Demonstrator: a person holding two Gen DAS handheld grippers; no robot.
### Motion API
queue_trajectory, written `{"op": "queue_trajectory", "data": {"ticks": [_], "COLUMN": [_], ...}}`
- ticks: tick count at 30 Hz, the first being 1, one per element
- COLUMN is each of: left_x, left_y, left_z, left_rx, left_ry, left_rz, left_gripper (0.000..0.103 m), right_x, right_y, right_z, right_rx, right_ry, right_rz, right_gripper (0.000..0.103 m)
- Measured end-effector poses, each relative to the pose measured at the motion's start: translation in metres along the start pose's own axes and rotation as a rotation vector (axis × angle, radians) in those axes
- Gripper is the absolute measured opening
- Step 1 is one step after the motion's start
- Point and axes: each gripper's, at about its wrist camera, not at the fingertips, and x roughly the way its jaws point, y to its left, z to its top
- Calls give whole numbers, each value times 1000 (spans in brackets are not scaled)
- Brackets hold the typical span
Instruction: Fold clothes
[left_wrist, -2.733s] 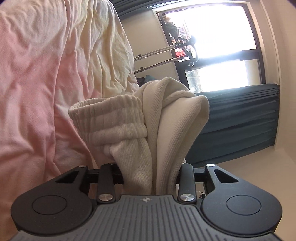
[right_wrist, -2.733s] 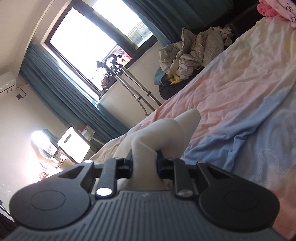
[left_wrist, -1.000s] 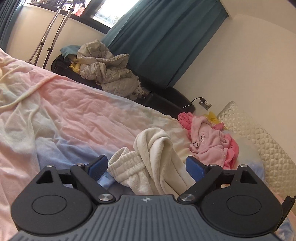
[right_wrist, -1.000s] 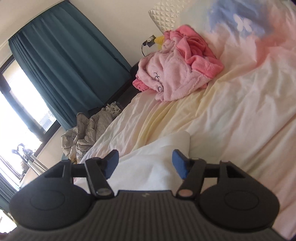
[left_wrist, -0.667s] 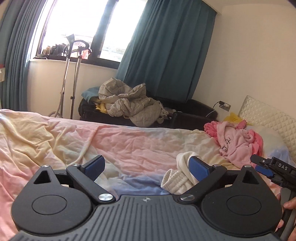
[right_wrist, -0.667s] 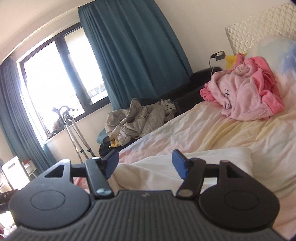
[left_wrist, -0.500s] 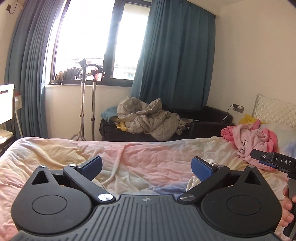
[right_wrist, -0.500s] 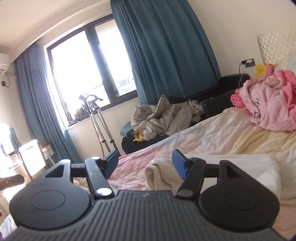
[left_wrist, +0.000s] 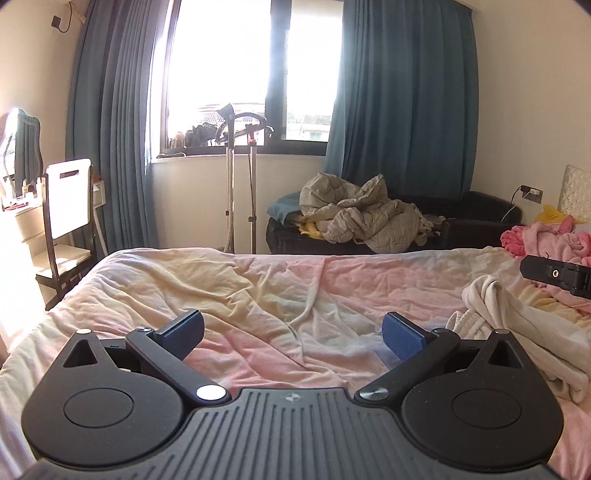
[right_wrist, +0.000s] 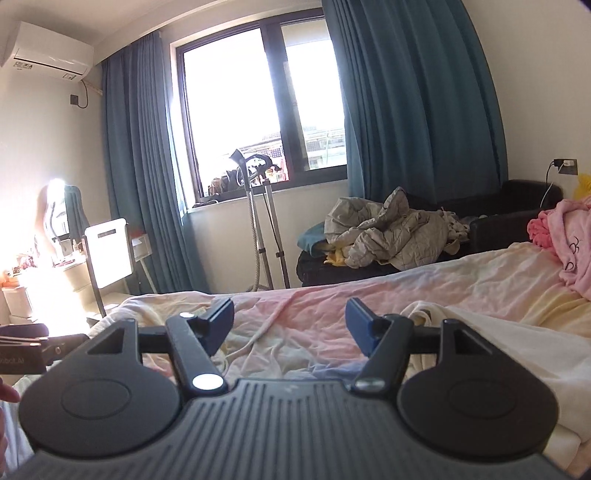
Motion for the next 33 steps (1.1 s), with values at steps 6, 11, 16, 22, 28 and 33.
{"op": "queue_trajectory", "data": {"ticks": [6,11,16,22,28,33], "left_x": [13,25,26,24,22,19], "left_y": [8,10,8,6,6,6], "left_z": [-14,-26,-29,-32,-33,-32], "left_rx": [-4,3,9,14,11,-3], "left_ry": [-7,16,16,15,10,1], "left_rz": [28,51,53,55,61,67], "left_gripper": [103,103,103,103,103,103], "right_x": [15,29,33,33,34,32], "right_y": [7,4,2,1,1,2], "right_z": [-17,-33,-39,-41,-46,-47], "right_rx": [-22,-17,-17,-15,-25,-32], "right_ry": [37,72,79,73,76,67], "right_rz": [4,-9,-25,-21,-20,-20], "right_gripper": [71,73,79,83,84,92]}}
